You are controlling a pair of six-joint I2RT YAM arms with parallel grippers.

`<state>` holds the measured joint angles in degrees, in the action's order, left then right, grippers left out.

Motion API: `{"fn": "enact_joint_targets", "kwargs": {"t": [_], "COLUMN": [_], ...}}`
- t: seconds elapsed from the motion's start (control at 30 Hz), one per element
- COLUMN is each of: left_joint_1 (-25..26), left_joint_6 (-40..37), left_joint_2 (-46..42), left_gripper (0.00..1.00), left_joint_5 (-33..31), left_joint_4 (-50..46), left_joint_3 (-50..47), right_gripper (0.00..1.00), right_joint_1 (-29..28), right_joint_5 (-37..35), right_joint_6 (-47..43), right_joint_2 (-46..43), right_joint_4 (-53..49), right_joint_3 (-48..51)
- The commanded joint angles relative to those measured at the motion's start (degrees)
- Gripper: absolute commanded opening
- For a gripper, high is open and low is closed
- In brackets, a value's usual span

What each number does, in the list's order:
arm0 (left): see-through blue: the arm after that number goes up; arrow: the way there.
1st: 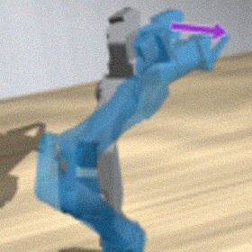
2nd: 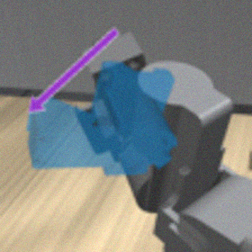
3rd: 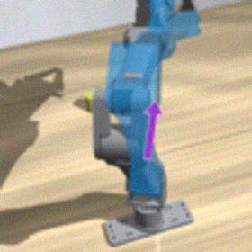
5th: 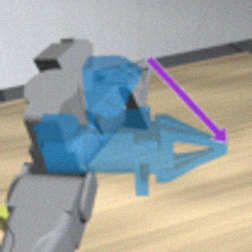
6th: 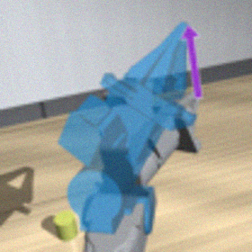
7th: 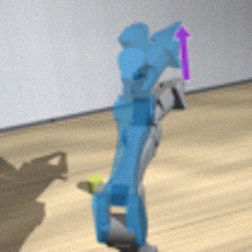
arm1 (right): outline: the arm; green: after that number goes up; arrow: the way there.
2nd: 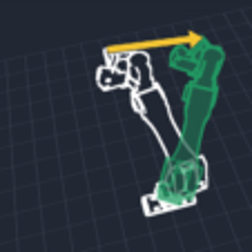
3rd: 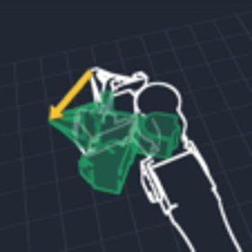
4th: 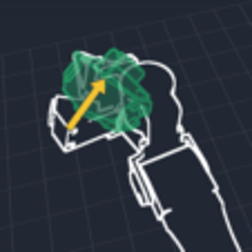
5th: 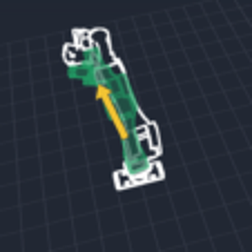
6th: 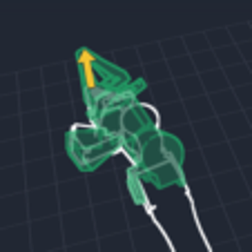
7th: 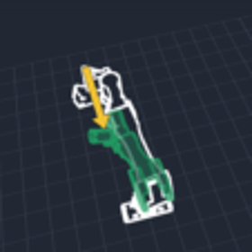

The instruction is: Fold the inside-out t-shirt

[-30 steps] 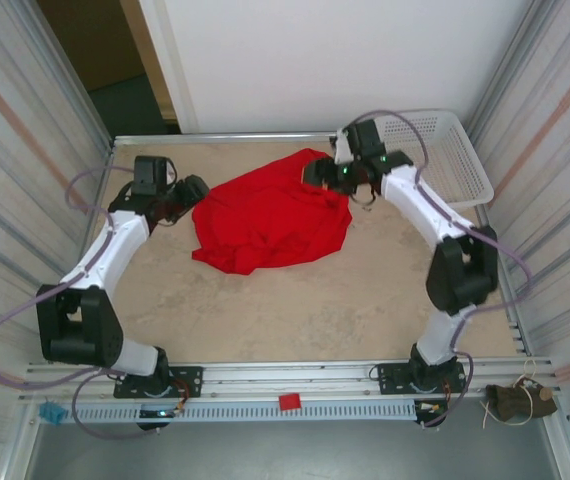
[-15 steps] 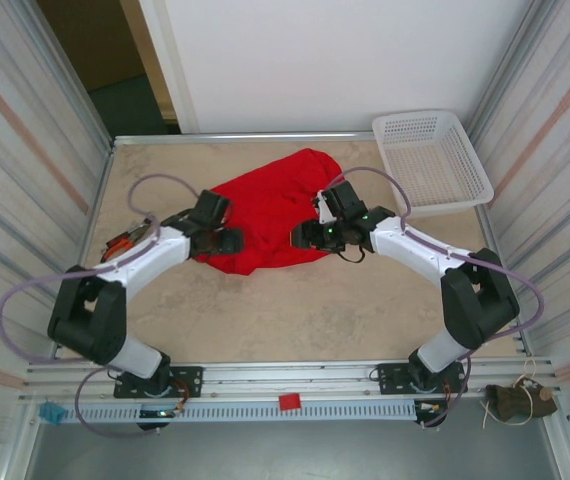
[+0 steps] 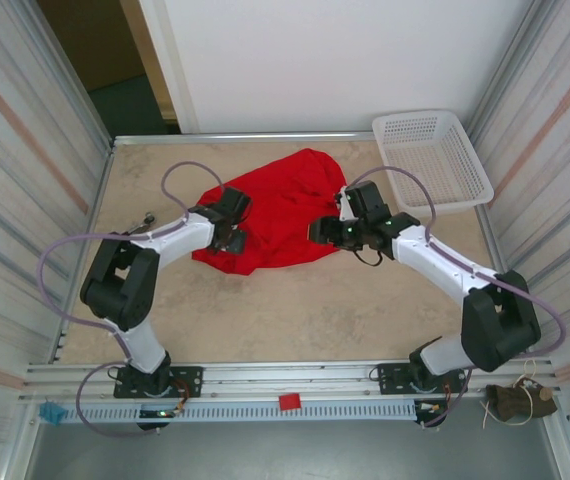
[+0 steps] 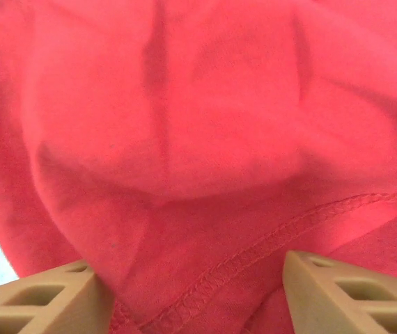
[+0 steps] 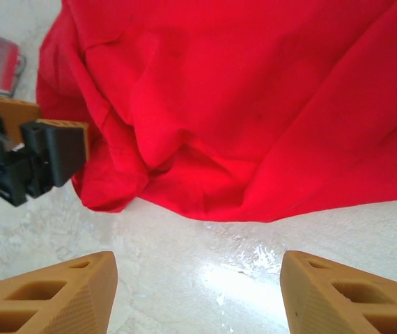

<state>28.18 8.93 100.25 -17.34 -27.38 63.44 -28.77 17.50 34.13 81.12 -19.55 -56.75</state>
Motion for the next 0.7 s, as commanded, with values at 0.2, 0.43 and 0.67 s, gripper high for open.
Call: {"fn": "enact_joint_targets", "kwargs": {"t": [0.2, 0.43, 0.67], "left_joint_1": [-0.81, -0.46, 3.36], "left_joint_6": [1.18, 16.98, 28.52], "left_joint_2": [-6.64, -19.93, -22.71], "left_gripper": [0.0, 0.0, 0.0], "left_joint_5": [2.74, 17.54, 17.39], "left_joint_4": [-6.52, -10.82, -9.39], "left_joint_3": [8.61, 24.49, 32.99], "right_gripper": [0.62, 0.69, 0.77], "right_joint_1": [-3.11, -8.0, -12.58], "right_joint_5": [-0.87, -1.5, -6.67], "right_joint_6": [2.45, 6.11, 8.16], "right_joint_2": [-5.68, -5.89, -6.39], "right_joint_4": [-1.67, 2.85, 7.38], "right_joint_3": [0.68, -0.06, -2.28]}}
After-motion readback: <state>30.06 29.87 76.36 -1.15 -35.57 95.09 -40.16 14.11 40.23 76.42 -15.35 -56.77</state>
